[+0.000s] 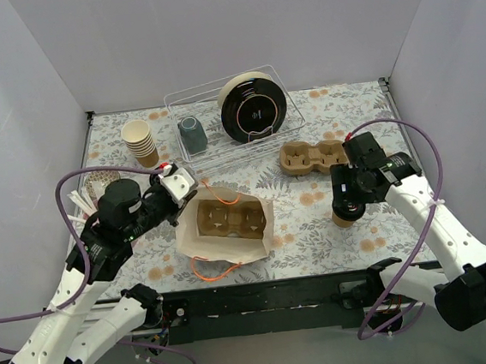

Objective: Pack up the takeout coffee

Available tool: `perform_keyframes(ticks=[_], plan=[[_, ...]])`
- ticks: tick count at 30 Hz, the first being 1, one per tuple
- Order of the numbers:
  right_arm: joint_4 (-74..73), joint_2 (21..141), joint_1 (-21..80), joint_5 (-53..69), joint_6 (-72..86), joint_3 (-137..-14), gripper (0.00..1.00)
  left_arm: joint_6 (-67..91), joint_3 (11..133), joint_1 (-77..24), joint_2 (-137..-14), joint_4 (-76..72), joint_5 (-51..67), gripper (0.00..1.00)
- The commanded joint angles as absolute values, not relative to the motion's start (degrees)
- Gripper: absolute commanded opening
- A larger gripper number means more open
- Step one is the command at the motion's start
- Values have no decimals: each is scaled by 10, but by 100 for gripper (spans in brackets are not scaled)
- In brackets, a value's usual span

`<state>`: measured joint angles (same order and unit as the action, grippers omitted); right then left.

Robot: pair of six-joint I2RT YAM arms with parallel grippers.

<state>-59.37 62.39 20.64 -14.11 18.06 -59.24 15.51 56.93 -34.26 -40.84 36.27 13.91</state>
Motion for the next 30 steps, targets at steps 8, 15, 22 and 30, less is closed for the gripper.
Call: perform_keyframes(ticks=[8, 15, 22, 30], plan=[[-511, 653, 164, -81, 78, -576, 89, 227, 544, -345, -435, 237, 69, 0], [-512, 678, 147, -53, 77, -570, 87, 250, 540, -344, -440, 221, 81, 0], [-515, 676, 144, -60, 98, -559, 87, 239, 533, -344, -438, 227, 91, 0], [-517, 680, 145, -64, 120, -546, 85, 229, 534, -344, -439, 229, 97, 0]])
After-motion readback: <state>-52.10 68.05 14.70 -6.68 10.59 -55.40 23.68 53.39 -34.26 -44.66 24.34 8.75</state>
